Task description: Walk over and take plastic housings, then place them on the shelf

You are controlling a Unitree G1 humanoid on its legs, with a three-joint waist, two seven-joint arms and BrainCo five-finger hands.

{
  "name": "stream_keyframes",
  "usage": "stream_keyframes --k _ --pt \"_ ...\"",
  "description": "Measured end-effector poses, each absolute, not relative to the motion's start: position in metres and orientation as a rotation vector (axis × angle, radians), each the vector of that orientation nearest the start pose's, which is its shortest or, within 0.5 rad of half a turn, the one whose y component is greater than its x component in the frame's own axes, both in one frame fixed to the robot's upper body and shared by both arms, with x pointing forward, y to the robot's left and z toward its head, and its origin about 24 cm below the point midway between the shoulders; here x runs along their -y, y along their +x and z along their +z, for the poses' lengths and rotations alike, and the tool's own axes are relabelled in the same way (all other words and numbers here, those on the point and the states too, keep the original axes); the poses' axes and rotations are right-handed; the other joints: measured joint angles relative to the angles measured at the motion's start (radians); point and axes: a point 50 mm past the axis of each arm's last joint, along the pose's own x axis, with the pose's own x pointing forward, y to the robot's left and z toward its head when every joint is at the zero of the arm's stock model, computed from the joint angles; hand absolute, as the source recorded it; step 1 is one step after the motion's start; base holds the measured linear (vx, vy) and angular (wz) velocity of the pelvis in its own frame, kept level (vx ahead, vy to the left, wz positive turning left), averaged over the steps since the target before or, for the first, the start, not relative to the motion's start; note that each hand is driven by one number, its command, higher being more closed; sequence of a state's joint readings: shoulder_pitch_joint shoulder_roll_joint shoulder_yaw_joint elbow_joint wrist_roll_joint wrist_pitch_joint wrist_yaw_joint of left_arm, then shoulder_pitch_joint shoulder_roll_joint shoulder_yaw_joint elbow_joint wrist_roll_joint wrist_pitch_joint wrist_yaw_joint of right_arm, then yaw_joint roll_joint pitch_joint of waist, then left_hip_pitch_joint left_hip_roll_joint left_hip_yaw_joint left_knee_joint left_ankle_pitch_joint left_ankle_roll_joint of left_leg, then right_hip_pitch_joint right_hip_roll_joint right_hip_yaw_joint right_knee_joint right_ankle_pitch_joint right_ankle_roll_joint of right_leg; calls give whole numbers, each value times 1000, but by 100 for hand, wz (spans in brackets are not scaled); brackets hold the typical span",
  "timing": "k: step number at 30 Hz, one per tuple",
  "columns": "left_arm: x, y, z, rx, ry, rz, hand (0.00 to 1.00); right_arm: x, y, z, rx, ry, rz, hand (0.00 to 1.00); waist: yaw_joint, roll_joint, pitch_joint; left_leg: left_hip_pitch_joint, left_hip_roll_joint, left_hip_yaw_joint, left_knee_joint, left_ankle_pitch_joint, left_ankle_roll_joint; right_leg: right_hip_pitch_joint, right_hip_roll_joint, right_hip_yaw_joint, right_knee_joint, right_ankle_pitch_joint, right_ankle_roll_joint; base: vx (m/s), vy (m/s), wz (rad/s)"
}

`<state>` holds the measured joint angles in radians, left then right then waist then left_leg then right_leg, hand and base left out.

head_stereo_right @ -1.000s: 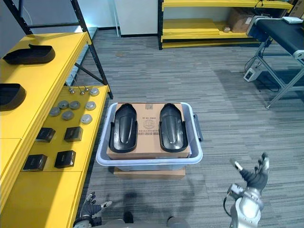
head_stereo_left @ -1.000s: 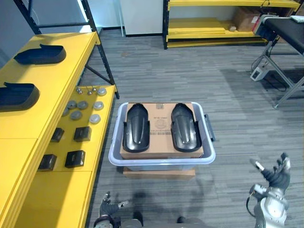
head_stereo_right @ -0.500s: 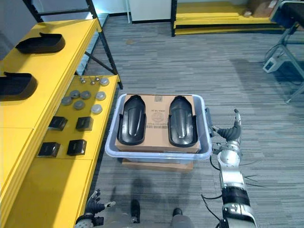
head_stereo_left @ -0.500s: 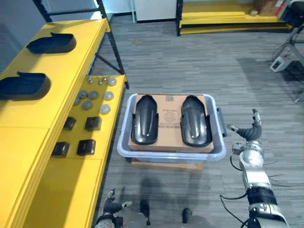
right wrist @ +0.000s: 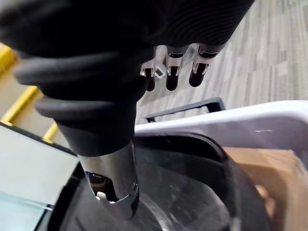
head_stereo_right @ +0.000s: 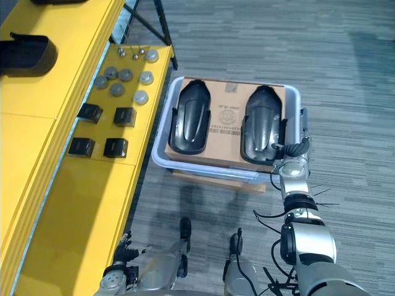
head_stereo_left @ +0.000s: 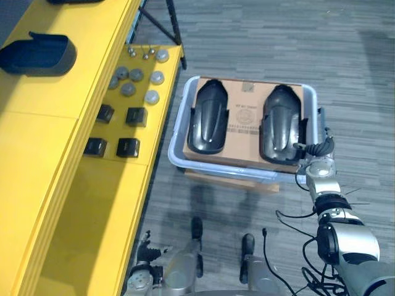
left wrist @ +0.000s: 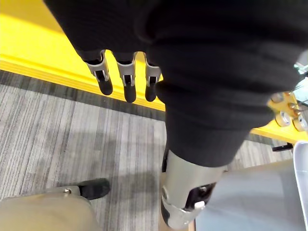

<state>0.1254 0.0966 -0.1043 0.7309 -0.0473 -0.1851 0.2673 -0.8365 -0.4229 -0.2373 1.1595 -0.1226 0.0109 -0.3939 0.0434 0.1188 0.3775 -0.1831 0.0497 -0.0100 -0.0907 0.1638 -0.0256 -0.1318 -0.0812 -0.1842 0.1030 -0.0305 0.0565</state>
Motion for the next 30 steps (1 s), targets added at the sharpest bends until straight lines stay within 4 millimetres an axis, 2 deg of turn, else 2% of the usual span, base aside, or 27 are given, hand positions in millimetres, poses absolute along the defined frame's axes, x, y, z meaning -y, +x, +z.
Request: stream_keyframes --k 3,10,18,22,26,28,30 --pt "-178 155 -115 -647 137 235 0 295 366 90 -246 -295 -672 100 2 7 11 -14 -2 -15 -1 6 -5 -10 -1 -8 0 0 -1 26 -7 8" --pt "-174 163 -112 -627 133 219 0 313 364 103 -218 -245 -728 100 1 18 34 -16 1 -22 -2 15 -18 -18 0 -8 14 -2 -4 -20 -1 0" --pt "-172 168 -109 -613 132 211 0 317 359 100 -201 -266 -732 100 1 16 33 -8 4 -12 -2 15 -18 -29 0 10 36 -3 -3 -21 2 -6" --pt "-172 169 -109 -613 131 207 0 324 344 93 -162 -310 -746 100 -2 11 31 17 3 -10 -3 15 -18 -8 -2 14 39 -5 0 -2 0 -1" --pt "-173 168 -109 -614 130 209 0 321 325 97 -35 -362 -759 100 -18 -3 16 24 3 -10 -3 15 -18 -4 -3 17 41 -7 2 0 0 0" --pt "-174 165 -108 -611 127 215 0 311 311 97 34 -389 -756 100 -32 -21 -22 24 2 -10 -3 14 -18 -4 -5 18 41 -9 6 18 -4 0" --pt "-175 168 -103 -583 118 225 0 306 297 93 67 -400 -766 100 -32 -35 -67 26 0 -11 -3 12 -20 -1 -6 17 39 -11 8 44 -11 0"
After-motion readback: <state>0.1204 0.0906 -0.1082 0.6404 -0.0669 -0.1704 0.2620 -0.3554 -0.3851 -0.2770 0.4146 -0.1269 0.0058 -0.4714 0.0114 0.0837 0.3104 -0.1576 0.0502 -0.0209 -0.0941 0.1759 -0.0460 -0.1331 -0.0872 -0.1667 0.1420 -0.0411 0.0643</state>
